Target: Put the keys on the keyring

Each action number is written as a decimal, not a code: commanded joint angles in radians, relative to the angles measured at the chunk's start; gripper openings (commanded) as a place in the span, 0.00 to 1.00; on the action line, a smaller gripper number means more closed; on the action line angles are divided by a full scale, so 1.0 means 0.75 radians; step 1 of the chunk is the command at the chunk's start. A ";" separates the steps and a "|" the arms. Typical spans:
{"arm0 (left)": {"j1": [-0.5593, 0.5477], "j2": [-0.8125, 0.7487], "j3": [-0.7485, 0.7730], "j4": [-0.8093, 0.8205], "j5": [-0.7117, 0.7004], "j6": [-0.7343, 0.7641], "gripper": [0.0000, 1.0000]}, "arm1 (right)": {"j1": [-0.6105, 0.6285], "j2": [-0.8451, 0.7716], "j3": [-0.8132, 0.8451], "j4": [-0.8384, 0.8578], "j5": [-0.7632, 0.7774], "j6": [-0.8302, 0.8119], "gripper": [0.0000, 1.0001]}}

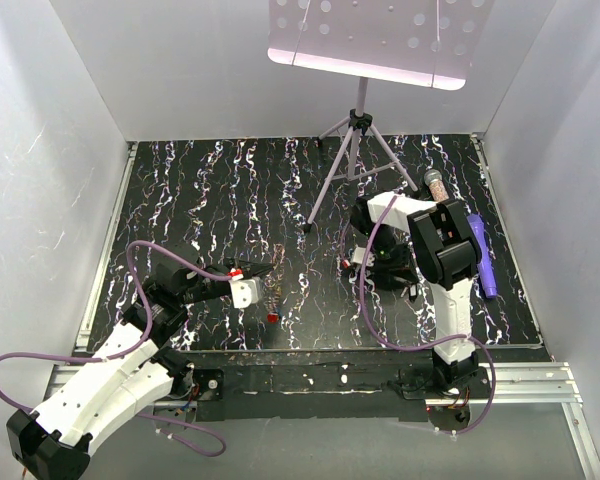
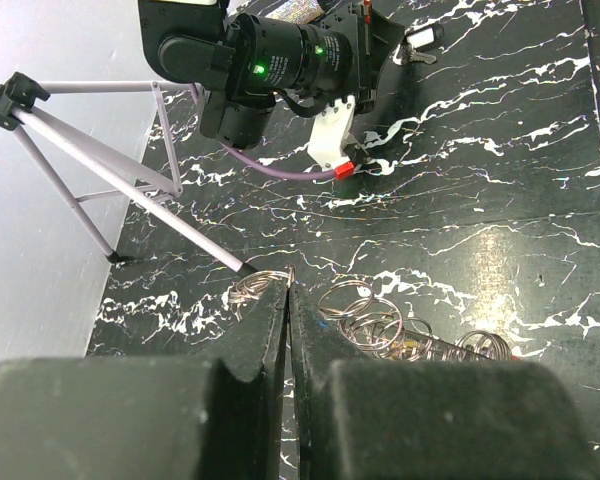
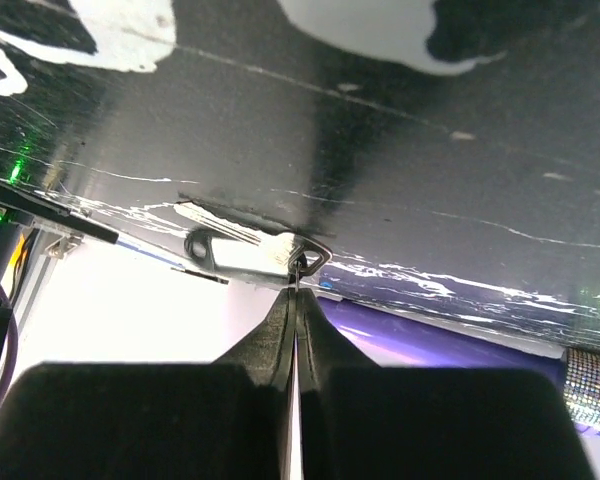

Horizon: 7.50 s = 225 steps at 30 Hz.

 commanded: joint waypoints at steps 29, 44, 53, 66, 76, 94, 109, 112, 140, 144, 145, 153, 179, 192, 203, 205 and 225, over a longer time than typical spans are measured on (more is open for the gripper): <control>0.000 -0.020 0.025 0.030 0.023 0.002 0.00 | -0.076 -0.223 -0.089 -0.352 -0.035 0.044 0.01; 0.000 -0.011 0.025 0.023 0.015 0.002 0.00 | -0.031 -0.006 0.102 -0.314 -0.170 0.087 0.01; 0.000 -0.003 0.025 0.021 0.015 0.004 0.00 | -0.015 0.023 0.104 -0.314 -0.190 0.093 0.01; 0.000 -0.001 0.027 0.023 0.019 0.004 0.00 | 0.004 0.039 0.143 -0.312 -0.186 0.095 0.06; 0.000 -0.001 0.025 0.023 0.019 0.004 0.00 | 0.012 0.031 0.188 -0.316 -0.211 0.097 0.20; 0.000 -0.020 0.023 0.056 0.015 -0.026 0.00 | -0.009 -0.335 0.257 -0.271 -0.513 0.103 0.43; 0.000 0.023 0.019 0.105 0.062 -0.067 0.00 | -0.616 -1.129 -0.745 1.052 -1.459 0.746 0.50; 0.000 0.021 0.019 0.103 0.066 -0.067 0.00 | -0.671 -1.021 -0.643 0.871 -1.282 0.516 0.50; 0.000 -0.005 0.027 0.101 0.111 -0.071 0.00 | -0.567 -0.591 -0.514 0.739 -1.017 0.050 0.46; 0.000 -0.009 0.025 0.099 0.107 -0.071 0.00 | -0.553 -0.564 -0.514 0.740 -1.017 0.046 0.43; 0.000 -0.007 0.027 0.097 0.107 -0.071 0.00 | -0.551 -0.562 -0.516 0.742 -1.017 0.048 0.42; 0.000 -0.005 0.025 0.099 0.107 -0.069 0.00 | -0.551 -0.546 -0.512 0.729 -1.019 0.032 0.33; 0.000 -0.001 0.027 0.095 0.101 -0.071 0.00 | -0.547 -0.527 -0.481 0.631 -1.056 -0.056 0.12; 0.000 -0.003 0.025 0.093 0.101 -0.071 0.00 | -0.536 -0.527 -0.422 0.547 -0.968 -0.036 0.02; 0.002 -0.007 0.027 0.091 0.099 -0.069 0.00 | -0.455 -0.444 -0.295 0.404 -0.716 0.056 0.01; 0.000 -0.005 0.027 0.091 0.099 -0.071 0.00 | -0.436 -0.421 -0.264 0.365 -0.675 0.065 0.01; 0.000 -0.007 0.027 0.087 0.095 -0.067 0.00 | -0.316 -0.188 -0.025 0.077 -0.438 0.089 0.02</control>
